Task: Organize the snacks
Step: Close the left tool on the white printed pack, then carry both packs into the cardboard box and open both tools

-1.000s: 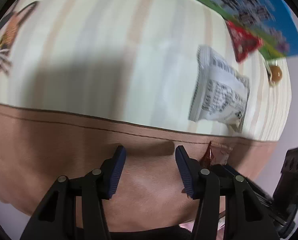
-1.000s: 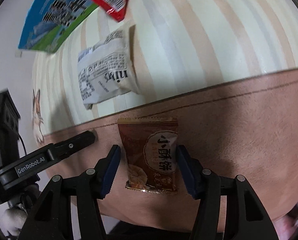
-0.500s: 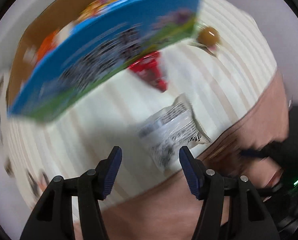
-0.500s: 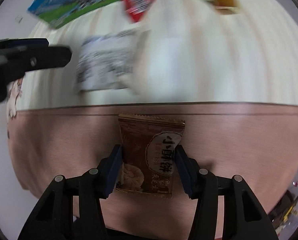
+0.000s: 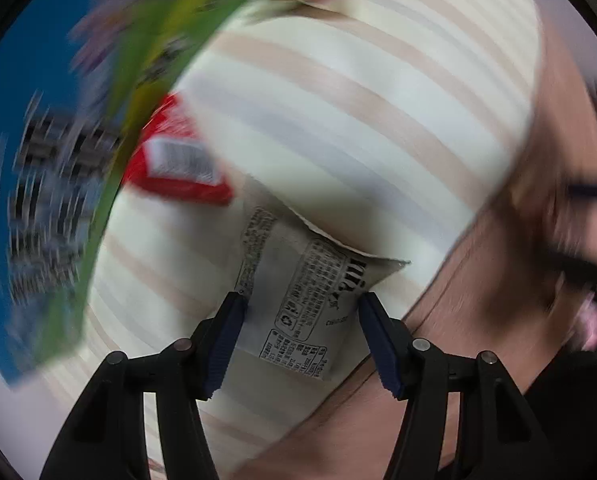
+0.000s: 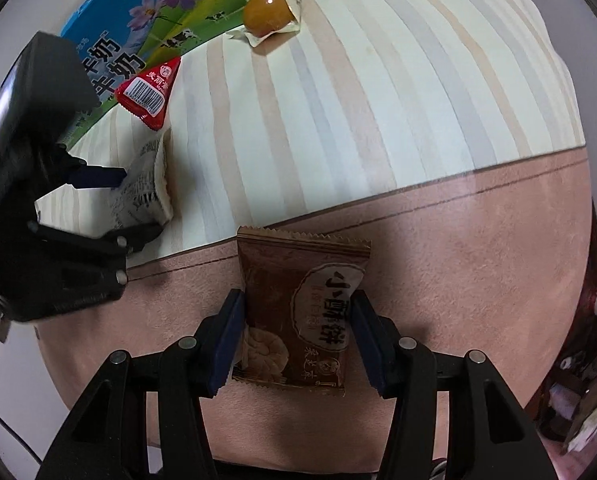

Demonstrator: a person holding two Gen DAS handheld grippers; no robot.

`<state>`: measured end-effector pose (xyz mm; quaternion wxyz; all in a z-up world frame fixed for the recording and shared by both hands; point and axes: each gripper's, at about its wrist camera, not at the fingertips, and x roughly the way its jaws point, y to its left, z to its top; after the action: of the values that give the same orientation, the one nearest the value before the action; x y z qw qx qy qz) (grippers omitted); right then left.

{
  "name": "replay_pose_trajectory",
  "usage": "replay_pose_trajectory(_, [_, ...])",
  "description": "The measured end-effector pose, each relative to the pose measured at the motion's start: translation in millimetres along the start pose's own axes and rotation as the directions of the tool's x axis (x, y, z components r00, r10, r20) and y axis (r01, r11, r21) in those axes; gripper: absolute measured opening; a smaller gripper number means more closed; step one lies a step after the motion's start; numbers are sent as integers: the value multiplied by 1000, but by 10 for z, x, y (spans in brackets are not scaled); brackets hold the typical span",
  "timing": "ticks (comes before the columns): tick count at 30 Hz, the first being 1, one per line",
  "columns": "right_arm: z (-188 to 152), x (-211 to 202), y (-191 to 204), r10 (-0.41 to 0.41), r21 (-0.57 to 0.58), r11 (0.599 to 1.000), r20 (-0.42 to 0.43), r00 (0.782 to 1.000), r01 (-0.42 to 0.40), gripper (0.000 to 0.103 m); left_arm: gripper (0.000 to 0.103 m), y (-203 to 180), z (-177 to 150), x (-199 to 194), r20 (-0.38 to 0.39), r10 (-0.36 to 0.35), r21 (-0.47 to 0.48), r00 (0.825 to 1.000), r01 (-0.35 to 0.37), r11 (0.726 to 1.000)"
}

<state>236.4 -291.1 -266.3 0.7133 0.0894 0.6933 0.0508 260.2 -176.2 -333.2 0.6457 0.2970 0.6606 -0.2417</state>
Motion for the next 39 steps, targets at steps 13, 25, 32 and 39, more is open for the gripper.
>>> replay_pose_trajectory(13, [69,106,-64,106,61,993,-48,993,-103,64,73,272,-320,-25,39,-58,-477,998,70,876])
replay_pose_trajectory(25, [-116,275,-36,63,84,995,-23,998,-60,63,69,125,-146,94,84,-34,-489,996,71,869])
replay_pose_trajectory(32, [-236,190,132,3,7,1000,50,999,-4,57,68,52,-785,-3,148,-74,-589,986,148,794])
replay_pose_trajectory(39, [-168,-231,283,119,-24,993,108,987,-117,57,68,-22,-1106,-651,288,-69,-617,955,241,749])
